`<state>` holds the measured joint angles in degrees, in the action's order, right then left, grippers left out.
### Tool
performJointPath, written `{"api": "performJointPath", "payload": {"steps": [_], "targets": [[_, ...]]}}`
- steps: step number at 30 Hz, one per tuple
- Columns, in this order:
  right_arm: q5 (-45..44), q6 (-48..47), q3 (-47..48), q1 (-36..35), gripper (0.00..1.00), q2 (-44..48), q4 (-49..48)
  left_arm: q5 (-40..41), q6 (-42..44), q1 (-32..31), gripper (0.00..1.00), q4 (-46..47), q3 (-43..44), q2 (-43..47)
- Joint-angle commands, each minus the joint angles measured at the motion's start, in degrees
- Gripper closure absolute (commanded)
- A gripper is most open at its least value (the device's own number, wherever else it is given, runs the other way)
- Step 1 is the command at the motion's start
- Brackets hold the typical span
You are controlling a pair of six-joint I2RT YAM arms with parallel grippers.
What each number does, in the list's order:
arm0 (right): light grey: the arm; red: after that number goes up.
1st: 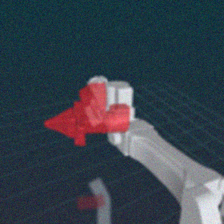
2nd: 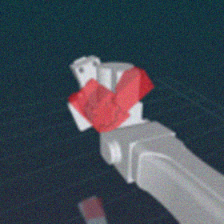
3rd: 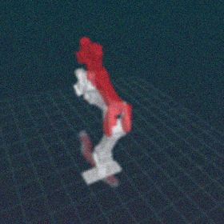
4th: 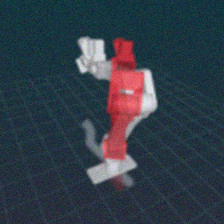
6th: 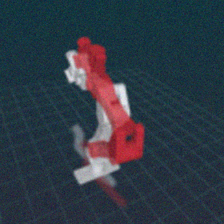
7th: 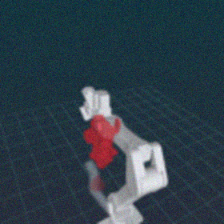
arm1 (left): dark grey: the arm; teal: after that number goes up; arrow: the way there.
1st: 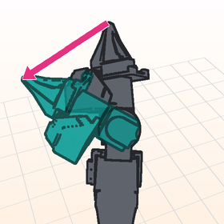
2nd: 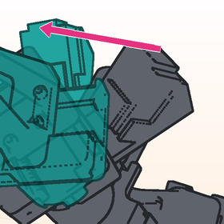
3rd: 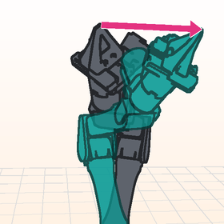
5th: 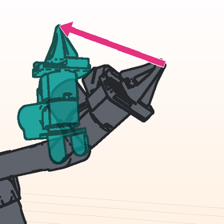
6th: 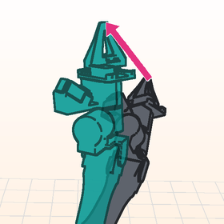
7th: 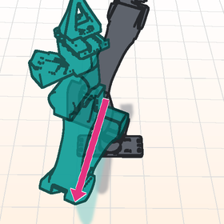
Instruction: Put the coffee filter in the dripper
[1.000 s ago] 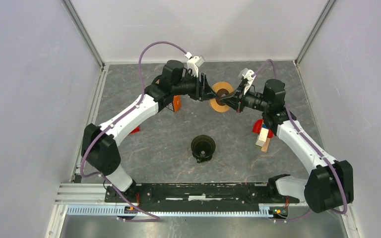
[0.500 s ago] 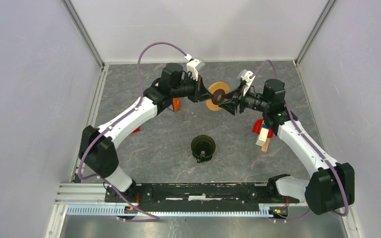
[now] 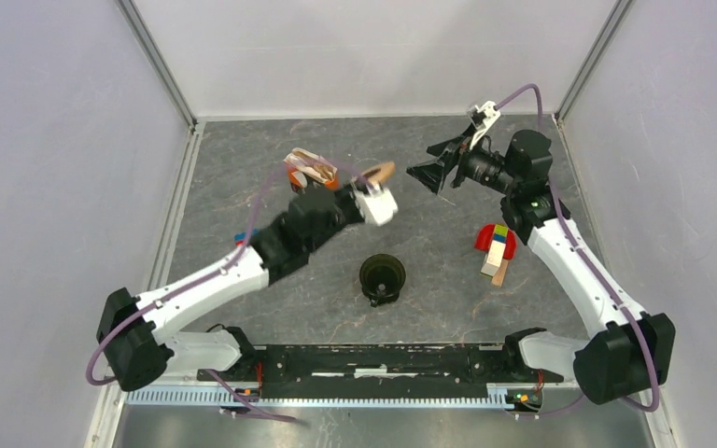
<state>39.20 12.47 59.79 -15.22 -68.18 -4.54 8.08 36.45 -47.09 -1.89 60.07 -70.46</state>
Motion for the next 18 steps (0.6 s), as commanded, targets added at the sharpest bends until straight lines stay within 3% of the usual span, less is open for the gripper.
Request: {"api": "performJointPath", "payload": {"steps": [1, 4, 18], "targets": [[4.67, 18.62, -2.56, 0.33, 0.09, -2.64, -12.68, 17.46, 30.43, -5.25, 0.98, 26.23, -14.29, 2.05], [6.38, 27.01, -8.02, 0.39, 0.08, -4.15, -21.67, 18.33, 36.72, -6.53, 0.98, 35.74, -19.47, 1.88], [8.41, 41.61, -16.68, -0.41, 0.05, -9.27, -38.97, 17.9, 47.04, -12.7, 0.98, 51.77, -27.49, -0.69]]}}
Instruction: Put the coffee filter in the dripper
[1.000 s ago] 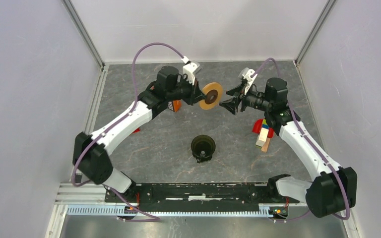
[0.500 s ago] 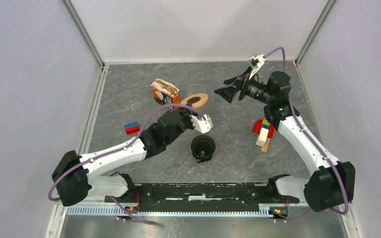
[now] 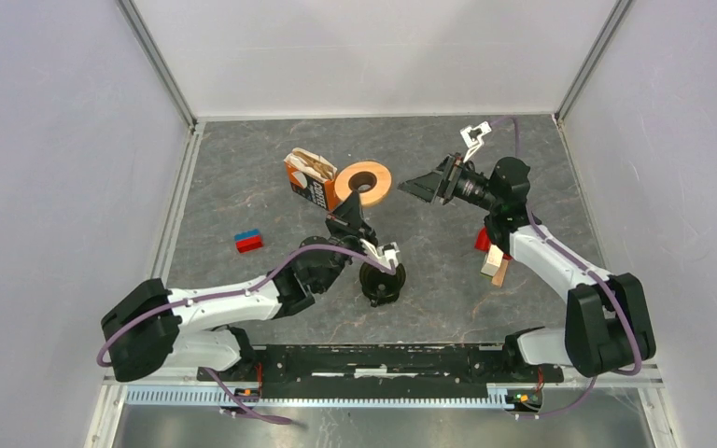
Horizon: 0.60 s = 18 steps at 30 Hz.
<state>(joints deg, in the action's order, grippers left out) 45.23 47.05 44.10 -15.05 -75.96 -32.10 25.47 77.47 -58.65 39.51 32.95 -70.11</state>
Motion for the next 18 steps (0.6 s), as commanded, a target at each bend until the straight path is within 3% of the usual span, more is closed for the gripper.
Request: {"api": "performJointPath", "payload": {"steps": [1, 11, 18], "targets": [[2.56, 7.8, -0.99, -0.67, 0.05, -1.69, -12.27, 0.46, 6.46, -1.23, 0.98, 10.72, -0.39, -1.45], [3.19, 8.85, -0.26, -2.94, 0.12, -4.89, -12.66, -0.5, 10.77, -3.53, 0.98, 14.62, -0.82, -4.75], [4.14, 11.27, 0.32, -4.11, 0.36, -7.29, -15.8, -1.52, 14.32, -4.29, 0.98, 16.62, -1.81, -6.74]]}}
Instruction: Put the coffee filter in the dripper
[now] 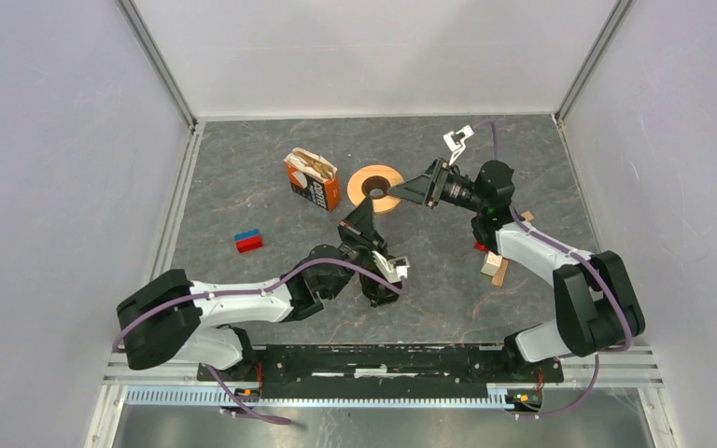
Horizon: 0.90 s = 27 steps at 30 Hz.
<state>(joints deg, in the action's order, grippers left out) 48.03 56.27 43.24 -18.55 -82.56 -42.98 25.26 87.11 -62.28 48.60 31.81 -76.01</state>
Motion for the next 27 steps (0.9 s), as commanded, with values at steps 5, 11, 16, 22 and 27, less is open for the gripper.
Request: {"api": "performJointPath", "payload": {"steps": [5, 11, 16, 22, 27], "targets": [[0.85, 2.5, 0.32, -0.76, 0.61, -0.85, -4.91, -1.26, 5.59, -1.05, 0.98, 8.71, -1.22, -1.74], [0.73, 2.17, 0.43, -0.62, 0.91, -0.88, -4.47, -1.71, 5.7, -1.02, 0.98, 8.37, -2.19, -1.22], [-1.15, -0.06, -0.71, 0.79, 1.0, 0.51, -2.26, -1.35, 1.16, -1.02, 0.68, 3.83, -2.11, 0.83], [-3.86, -5.07, -4.02, 7.96, 1.0, 6.31, 1.63, -0.89, -8.99, -1.05, 0.04, -5.85, -3.27, 4.49], [-1.39, -12.48, -6.5, 9.76, 1.0, 10.84, 7.02, 0.67, -29.77, 1.81, 0.0, -26.77, 6.46, 7.75]]}}
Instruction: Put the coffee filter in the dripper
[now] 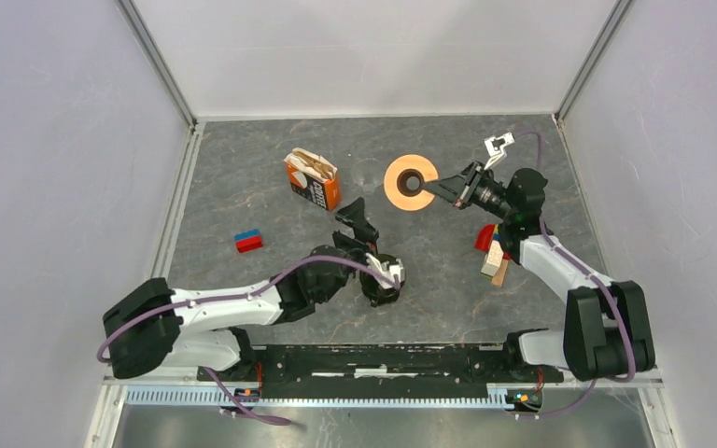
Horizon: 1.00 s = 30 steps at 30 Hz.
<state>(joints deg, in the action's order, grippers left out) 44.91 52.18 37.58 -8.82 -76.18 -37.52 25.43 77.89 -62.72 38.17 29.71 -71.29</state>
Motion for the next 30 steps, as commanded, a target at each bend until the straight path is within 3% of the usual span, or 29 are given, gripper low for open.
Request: {"api": "performJointPath", "payload": {"steps": [1, 5, 9, 13, 15, 19, 30], "targets": [[3.57, -9.73, -1.05, 0.04, 1.0, 4.88, 1.91, -0.65, -25.45, 3.61, 0.0, -23.17, 11.83, 3.35], [7.09, -14.55, -0.98, 0.05, 1.0, 5.99, 8.51, -9.9, -41.46, 9.15, 0.0, -43.11, 23.09, 3.47], [12.05, -15.03, -3.7, -0.26, 1.0, 5.78, 10.62, -27.81, -53.65, 16.6, 0.0, -56.93, 32.55, 2.82], [12.85, -13.27, -8.34, -2.8, 1.0, 7.12, 7.08, -49.27, -64.19, 24.45, 0.02, -64.83, 41.66, -2.17], [12.88, -11.2, -9.89, -4.86, 1.0, 7.46, 4.55, -56.15, -67.77, 27.45, 0.05, -66.64, 44.6, -4.82], [13.96, -0.24, -13.11, -6.93, 1.0, 6.01, -6.99, -57.69, -70.01, 29.04, 0.08, -65.58, 45.28, -5.86], [12.66, -0.11, -15.69, -10.51, 1.0, 0.69, -4.08, -54.92, -69.55, 29.67, 0.09, -62.17, 41.4, -5.29]]}}
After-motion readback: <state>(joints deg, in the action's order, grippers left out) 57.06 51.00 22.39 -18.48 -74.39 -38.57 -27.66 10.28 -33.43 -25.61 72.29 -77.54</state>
